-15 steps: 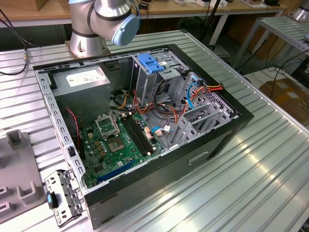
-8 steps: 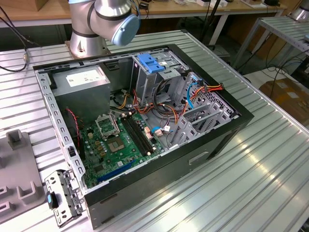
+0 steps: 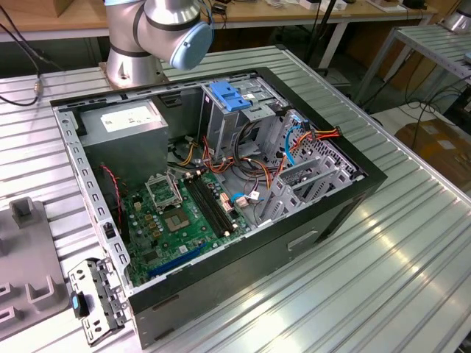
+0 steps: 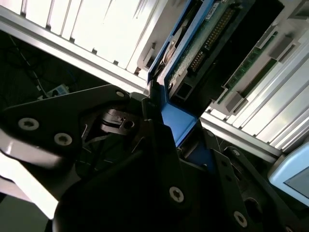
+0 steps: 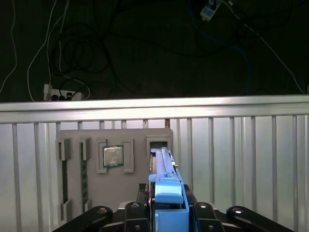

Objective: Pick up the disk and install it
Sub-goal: 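Pick up the disk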

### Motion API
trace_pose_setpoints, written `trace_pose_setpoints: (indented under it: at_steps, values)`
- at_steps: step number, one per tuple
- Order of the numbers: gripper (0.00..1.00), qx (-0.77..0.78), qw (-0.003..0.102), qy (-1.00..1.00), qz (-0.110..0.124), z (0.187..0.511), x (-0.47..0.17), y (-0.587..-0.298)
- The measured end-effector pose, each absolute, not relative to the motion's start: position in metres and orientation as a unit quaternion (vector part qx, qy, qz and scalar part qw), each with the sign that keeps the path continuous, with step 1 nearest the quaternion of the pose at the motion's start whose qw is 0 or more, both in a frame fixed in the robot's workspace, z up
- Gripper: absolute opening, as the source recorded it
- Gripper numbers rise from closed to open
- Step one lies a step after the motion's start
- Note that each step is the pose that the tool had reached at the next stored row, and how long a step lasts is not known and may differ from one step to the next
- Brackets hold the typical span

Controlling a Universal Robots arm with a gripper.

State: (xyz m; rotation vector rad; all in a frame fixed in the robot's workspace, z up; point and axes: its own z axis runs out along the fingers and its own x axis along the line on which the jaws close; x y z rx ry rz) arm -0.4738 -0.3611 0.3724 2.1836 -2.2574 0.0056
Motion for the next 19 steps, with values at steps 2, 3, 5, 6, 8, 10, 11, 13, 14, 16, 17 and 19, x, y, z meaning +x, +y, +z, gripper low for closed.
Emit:
trace_pose_setpoints:
  at_steps: [2, 3, 5, 6, 8, 10, 11, 13, 14, 16, 17, 19]
  values:
    - [0.37, 0.695, 0.001, -0.719, 0.002, 0.3732, -0.4738, -0.3611]
    - [0.37, 0.695, 0.001, -0.719, 0.002, 0.3732, -0.4738, -0.3611]
    - [0.37, 0.695, 0.001, -0.719, 0.002, 0.3735, -0.4738, -0.3610]
    - [0.37, 0.695, 0.001, -0.719, 0.002, 0.3735, -0.4738, -0.3611]
    - [0.37, 0.695, 0.001, -0.719, 0.002, 0.3735, -0.4738, -0.3611]
    - [0.37, 0.695, 0.001, -0.719, 0.002, 0.3735, -0.4738, -0.3611]
    - [0.37, 0.695, 0.001, -0.719, 0.002, 0.3735, -0.4738, -0.3610]
    - [0.37, 0.695, 0.001, -0.719, 0.002, 0.3736, -0.4738, -0.3611]
    - [0.37, 0.695, 0.001, -0.719, 0.002, 0.3745, -0.4739, -0.3611]
    - [0.37, 0.695, 0.001, -0.719, 0.002, 0.3754, -0.4739, -0.3610]
    - [0.37, 0.695, 0.001, -0.719, 0.002, 0.3766, -0.4738, -0.3610]
    - [0.37, 0.695, 0.001, -0.719, 0.002, 0.3787, -0.4738, -0.3610]
